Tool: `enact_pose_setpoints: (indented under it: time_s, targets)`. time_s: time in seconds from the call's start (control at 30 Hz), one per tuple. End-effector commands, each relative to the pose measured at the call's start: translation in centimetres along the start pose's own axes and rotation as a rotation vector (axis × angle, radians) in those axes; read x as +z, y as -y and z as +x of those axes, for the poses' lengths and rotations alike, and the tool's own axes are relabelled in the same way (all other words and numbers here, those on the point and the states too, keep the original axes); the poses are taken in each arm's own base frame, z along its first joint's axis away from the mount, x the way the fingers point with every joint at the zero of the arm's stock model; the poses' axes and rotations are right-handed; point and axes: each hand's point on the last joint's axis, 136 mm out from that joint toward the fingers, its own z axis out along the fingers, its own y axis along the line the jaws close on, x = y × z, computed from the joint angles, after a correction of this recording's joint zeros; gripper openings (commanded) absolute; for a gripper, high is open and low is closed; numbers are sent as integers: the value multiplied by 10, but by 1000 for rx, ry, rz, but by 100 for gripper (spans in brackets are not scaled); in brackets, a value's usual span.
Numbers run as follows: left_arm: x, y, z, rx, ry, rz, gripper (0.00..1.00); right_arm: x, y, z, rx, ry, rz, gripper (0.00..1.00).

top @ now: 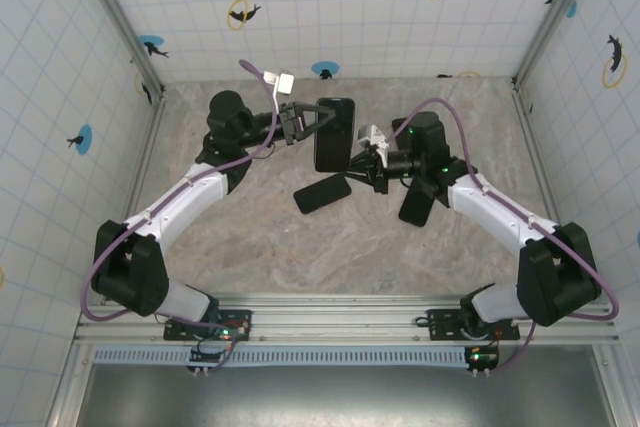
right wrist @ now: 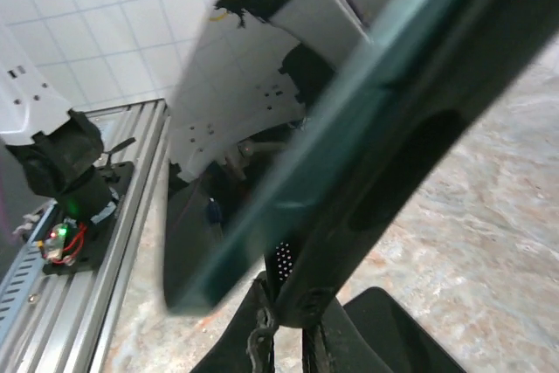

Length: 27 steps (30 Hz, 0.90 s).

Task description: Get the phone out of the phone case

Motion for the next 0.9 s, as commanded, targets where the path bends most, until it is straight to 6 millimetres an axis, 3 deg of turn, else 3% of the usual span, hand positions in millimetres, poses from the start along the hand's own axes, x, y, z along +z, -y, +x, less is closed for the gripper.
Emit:
enact_pose_setpoints:
  time_s: [0.0, 0.17, 0.37, 0.57, 0.87]
  targets:
    - [3, 36, 2, -5, -32, 94, 0, -7, 16, -35, -89, 67, 87, 12]
    - [5, 36, 2, 0, -31, 95, 0, -7, 12, -40, -84, 85, 73, 13]
    - [7, 29, 0, -2, -18, 75, 0, -15, 1, -51, -20, 167, 14, 32]
    - [7, 25, -2, -7, 1, 56, 0, -28, -3, -62, 48, 244, -36, 37]
    - [1, -21, -27, -243, 249, -119, 0, -29, -7, -76, 302, 347, -89, 42]
